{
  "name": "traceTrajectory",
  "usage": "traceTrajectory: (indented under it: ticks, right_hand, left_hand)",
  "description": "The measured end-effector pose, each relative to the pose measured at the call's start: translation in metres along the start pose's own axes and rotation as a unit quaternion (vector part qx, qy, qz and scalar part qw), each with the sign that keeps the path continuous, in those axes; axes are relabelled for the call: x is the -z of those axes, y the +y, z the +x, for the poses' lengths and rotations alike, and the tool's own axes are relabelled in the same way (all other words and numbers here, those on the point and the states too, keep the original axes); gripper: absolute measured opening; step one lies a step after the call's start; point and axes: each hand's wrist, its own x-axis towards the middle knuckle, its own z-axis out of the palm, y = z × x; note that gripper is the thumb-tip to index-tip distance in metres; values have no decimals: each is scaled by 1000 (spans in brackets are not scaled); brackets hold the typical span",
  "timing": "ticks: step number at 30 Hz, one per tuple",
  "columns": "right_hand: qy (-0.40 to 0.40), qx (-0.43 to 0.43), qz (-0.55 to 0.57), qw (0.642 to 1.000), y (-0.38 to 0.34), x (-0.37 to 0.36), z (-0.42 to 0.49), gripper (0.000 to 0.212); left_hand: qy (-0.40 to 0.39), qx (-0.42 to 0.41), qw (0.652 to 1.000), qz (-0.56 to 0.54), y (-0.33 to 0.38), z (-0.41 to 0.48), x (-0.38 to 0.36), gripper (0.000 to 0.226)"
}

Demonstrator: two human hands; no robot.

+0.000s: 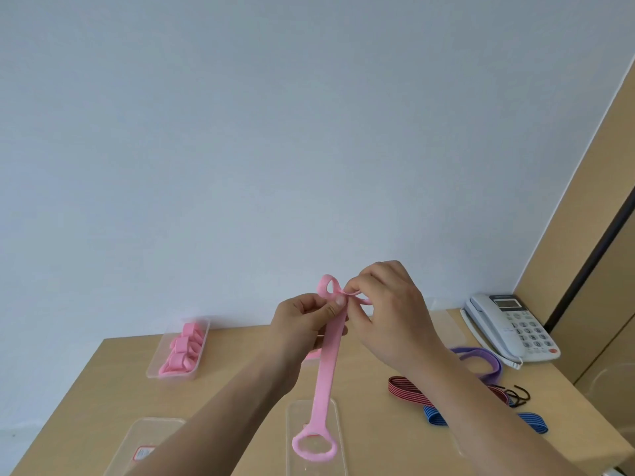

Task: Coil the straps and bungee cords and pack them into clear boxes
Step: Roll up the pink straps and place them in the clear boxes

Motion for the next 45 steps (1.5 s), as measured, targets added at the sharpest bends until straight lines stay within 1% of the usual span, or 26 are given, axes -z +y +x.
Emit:
traceTrajectory:
  ticks: [7, 10, 11, 12, 15, 16, 19, 21, 23, 25, 27, 28, 30, 31, 33, 38, 41, 45]
  right_hand:
    - [40, 18, -22, 999, -3, -6, -6, 16]
    - [33, 30, -19, 999, -3, -7, -9, 16]
    - [31, 30, -15, 999, -3, -8, -10, 16]
    - [29, 26, -12, 999, -2, -8, -10, 16]
    - [17, 15, -13, 1000, 0, -10, -12, 7]
    - [8, 11, -10, 1000, 0, -10, -13, 7]
    - [-14, -18, 26, 999, -1, -9, -12, 15]
    - [-11, -51, 75, 996, -1, -8, -8, 13]
    - [-18, -86, 107, 990, 1, -9, -4, 12]
    - [-43, -121, 122, 984, 3, -9, 0, 16]
    - [-70, -137, 139, 978, 5, -9, 2, 11]
    - [-78, -140, 145, 976, 4, -9, 2, 9]
    - [-80, -148, 156, 973, 3, -9, 3, 9]
    - [-76, -152, 163, 972, 2, -10, 3, 10]
    - [-53, -146, 170, 973, 0, -11, 3, 11]
    - [6, -82, 136, 987, -1, -15, 0, 4]
    - [43, -57, 101, 992, -2, -19, -2, 10]
    - [70, -27, 62, 995, -2, -22, -5, 17]
  left_hand:
    - [-59, 6, 998, -11, 4, -2, 4, 47]
    - [-56, 23, 998, -34, 8, 0, 5, 57]
    - [-54, 21, 998, -39, 8, 1, 6, 57]
    - [-54, 16, 998, -42, 9, 2, 6, 53]
    - [-62, -9, 998, -30, 11, 3, 8, 27]
    - [-62, -16, 998, -17, 11, 4, 9, 24]
    - [-39, -28, 999, 19, 9, 7, 9, 25]
    - [-14, -32, 999, 41, 5, 10, 9, 25]
    - [-7, -38, 997, 61, 2, 10, 7, 23]
    - [-4, -43, 996, 74, 0, 10, 6, 17]
    - [10, -48, 995, 83, 0, 10, 4, 17]
    - [16, -49, 995, 83, 0, 10, 3, 19]
    - [21, -41, 996, 70, -1, 11, 2, 30]
    - [23, -35, 997, 59, -2, 12, 2, 33]
    - [32, -18, 999, 40, -4, 12, 2, 31]
    - [43, 15, 998, 32, -7, 11, 4, 28]
    - [36, 24, 999, 20, -8, 9, 2, 32]
    - [24, 33, 999, -10, -10, 9, 3, 37]
